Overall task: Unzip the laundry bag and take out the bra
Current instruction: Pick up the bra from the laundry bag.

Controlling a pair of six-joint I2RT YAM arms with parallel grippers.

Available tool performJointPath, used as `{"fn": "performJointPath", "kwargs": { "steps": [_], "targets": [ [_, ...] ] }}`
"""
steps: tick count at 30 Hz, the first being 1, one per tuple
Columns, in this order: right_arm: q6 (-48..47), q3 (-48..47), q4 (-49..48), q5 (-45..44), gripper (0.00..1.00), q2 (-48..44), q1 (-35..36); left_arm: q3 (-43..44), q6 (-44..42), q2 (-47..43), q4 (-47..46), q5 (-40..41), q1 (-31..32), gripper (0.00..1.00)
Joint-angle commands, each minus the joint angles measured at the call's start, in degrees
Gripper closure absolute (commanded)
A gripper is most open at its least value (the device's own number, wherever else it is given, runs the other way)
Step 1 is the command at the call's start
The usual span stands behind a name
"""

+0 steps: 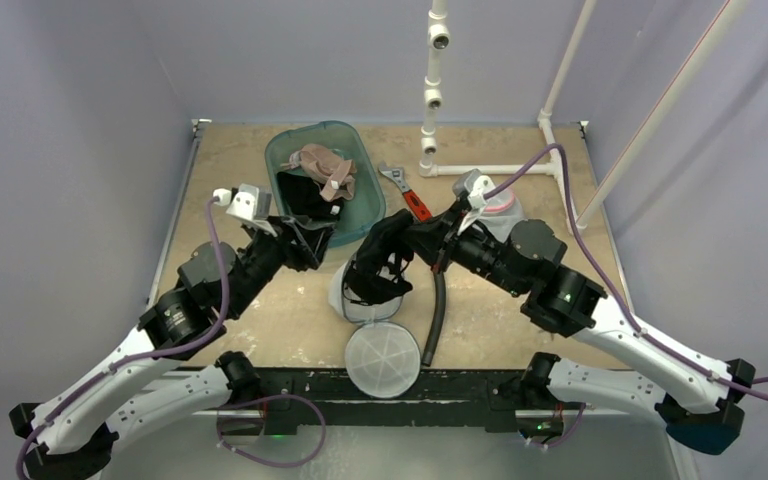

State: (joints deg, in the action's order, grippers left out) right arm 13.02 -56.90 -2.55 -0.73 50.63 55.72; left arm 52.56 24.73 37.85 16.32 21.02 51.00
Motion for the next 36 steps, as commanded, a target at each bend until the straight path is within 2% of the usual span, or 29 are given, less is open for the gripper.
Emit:
{"fn": "performJointPath", "kwargs": {
  "steps": [1, 9, 16, 22, 26, 32, 34, 36],
  "targets": [
    [-1.4, -5.0, -0.5, -0.7, 1.0, -0.1, -0.2, -0.9, -3.2, -1.3, -4.0, -3.7, -0.2, 0.41],
    [-1.6, -14.1, 2.3, 0.2, 1.0, 1.0, -0.3, -0.5, -15.2, -4.2, -7.9, -25.0, -0.1, 0.41],
    [0.7, -19.7, 4.3, 3.9, 1.0, 2.4, -0.3, 2.4, -25.9, -3.8, -4.0, -39.8, -0.1, 0.4],
    [3.9, -22.6, 4.8, 7.6, 1.0, 3.3, -0.3, 1.4, -33.5, -5.2, -1.5, -39.2, -0.1, 0.39],
    [5.2, -22.8, 4.5, 9.0, 1.0, 3.8, -0.3, 1.3, -33.1, -3.3, -1.8, -46.2, -0.1, 0.37],
    [6.7, -22.5, 3.4, 10.1, 1.0, 4.7, -0.4, 1.0, -31.6, 1.9, -1.1, -51.2, -0.2, 0.37],
    [6.9, -22.4, 3.1, 9.7, 1.0, 5.0, -0.4, 0.6, -31.1, 3.1, -1.3, -52.1, -0.2, 0.39],
    [6.9, -22.2, 2.7, 9.1, 1.0, 5.0, -0.4, 0.4, -31.2, 4.0, -0.4, -52.1, -0.2, 0.45]
  ]
}}
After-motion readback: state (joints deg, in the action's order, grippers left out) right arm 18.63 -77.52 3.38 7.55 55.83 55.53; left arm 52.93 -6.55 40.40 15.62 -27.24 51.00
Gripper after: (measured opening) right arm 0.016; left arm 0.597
